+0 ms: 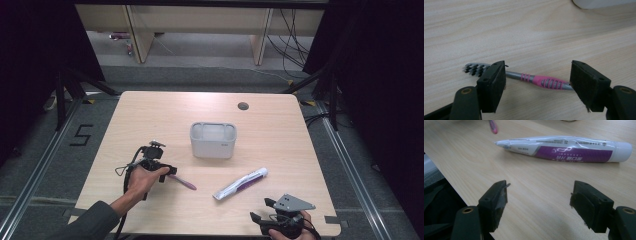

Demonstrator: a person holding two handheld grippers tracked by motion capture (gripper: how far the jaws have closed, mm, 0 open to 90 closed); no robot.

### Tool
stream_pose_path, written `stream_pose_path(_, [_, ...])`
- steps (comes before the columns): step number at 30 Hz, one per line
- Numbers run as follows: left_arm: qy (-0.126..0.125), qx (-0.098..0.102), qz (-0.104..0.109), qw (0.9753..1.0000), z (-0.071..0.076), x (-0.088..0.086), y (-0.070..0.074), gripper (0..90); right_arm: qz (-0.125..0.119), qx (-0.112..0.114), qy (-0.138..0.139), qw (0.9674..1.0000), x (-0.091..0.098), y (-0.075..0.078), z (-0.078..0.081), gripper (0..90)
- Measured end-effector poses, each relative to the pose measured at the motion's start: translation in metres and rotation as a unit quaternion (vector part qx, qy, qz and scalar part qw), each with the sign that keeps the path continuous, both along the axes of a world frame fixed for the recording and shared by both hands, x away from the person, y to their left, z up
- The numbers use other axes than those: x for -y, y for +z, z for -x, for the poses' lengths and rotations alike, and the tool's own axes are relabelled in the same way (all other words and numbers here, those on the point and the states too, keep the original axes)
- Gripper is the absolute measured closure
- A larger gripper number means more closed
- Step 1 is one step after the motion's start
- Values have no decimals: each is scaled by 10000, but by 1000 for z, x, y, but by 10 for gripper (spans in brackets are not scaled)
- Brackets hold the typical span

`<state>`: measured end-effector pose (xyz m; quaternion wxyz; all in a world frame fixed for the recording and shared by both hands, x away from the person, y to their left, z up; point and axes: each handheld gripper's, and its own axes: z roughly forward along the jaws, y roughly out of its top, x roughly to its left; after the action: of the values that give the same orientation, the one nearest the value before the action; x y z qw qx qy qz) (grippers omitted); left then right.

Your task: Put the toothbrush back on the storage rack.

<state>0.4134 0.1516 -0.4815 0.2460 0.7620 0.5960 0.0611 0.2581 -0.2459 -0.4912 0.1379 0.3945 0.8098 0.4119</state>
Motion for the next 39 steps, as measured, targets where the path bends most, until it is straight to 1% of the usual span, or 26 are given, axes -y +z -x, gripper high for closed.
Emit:
stream_pose_path(1, [-33,8,-11,10000,-1,0,-1,292,-6,-9,7,10000,0,0,0,292])
stream_pose_path(2, [-105,85,-66,9999,-1,0,-3,296,1,9,1,10000,0,0,0,292])
stream_pose_path(4, [-72,-38,-100,9999,-1,2,-2,301,16,21,-15,10000,0,0,0,293])
stream_pose_path(6, [-67,-24,-133,9999,-2,3,-3,307,14,18,-18,10000,1,0,0,292])
stream_pose_path(7, [-78,3,-178,9998,-2,3,-4,308,15,18,-22,10000,1,0,0,292])
stream_pose_path(8, [-149,10,-301,9994,-3,3,-3,309,1,15,-20,10000,0,0,0,293])
stream_pose_path(10, [-183,21,-361,9992,-4,5,-4,313,20,35,0,10000,0,-1,0,292])
stream_pose_path(12, [-243,38,-464,9986,-4,6,-5,318,-2,-68,-18,10000,-1,0,1,293])
stream_pose_path(13, [-208,30,-442,9988,-3,7,-5,320,20,1,24,10000,-1,0,0,292])
stream_pose_path(15, [-272,112,-513,9983,-2,7,-4,324,3,-1,13,10000,-1,0,0,292])
stream_pose_path(19, [-302,124,-593,9977,-1,4,-2,330,3,8,2,10000,0,0,0,292])
stream_pose_path(20, [-306,108,-641,9974,-1,3,-2,332,-93,-144,-34,9998,-2,0,1,292])
stream_pose_path(21, [-287,90,-642,9975,0,3,-2,332,15,-19,18,10000,-1,0,0,292])
stream_pose_path(22, [-280,94,-625,9976,0,3,-2,333,1,7,16,10000,-1,0,0,292])
stream_pose_path(23, [-303,105,-632,9975,1,3,-2,332,32,-4,18,10000,-1,1,0,292])
stream_pose_path(25, [-346,91,-675,9971,3,3,-1,331,-47,-61,-17,10000,-2,0,1,292])
stream_pose_path(27, [-271,58,-582,9979,6,4,-3,331,-10,-27,35,10000,-1,0,-1,292])
stream_pose_path(29, [-326,-25,-661,9973,8,5,-4,329,-34,-2,33,10000,-1,0,-1,292])
stream_pose_path(31, [-185,-14,-547,9983,10,7,-7,332,-60,-12,57,10000,-1,0,-1,292])
stream_pose_path(32, [-295,-14,-610,9977,9,5,-6,334,-64,-39,31,10000,-2,0,-1,292])
stream_pose_path(33, [-379,-13,-700,9968,9,5,-5,334,-105,-147,-55,9998,-3,1,1,292])
stream_pose_path(34, [-352,-28,-639,9973,10,5,-4,333,-81,-131,-66,9999,-3,1,1,292])
stream_pose_path(35, [-336,-75,-640,9974,11,5,-4,333,-74,-104,-40,9999,-2,0,0,292])
stream_pose_path(36, [-388,-73,-652,9971,11,4,-3,334,-94,-147,-74,9998,-3,1,1,292])
stream_pose_path(37, [-428,-68,-644,9970,11,4,-3,336,-15,-20,28,10000,-1,1,-1,292])
stream_pose_path(39, [-458,-111,-641,9968,13,4,-3,344,4,9,44,10000,-1,1,-2,292])
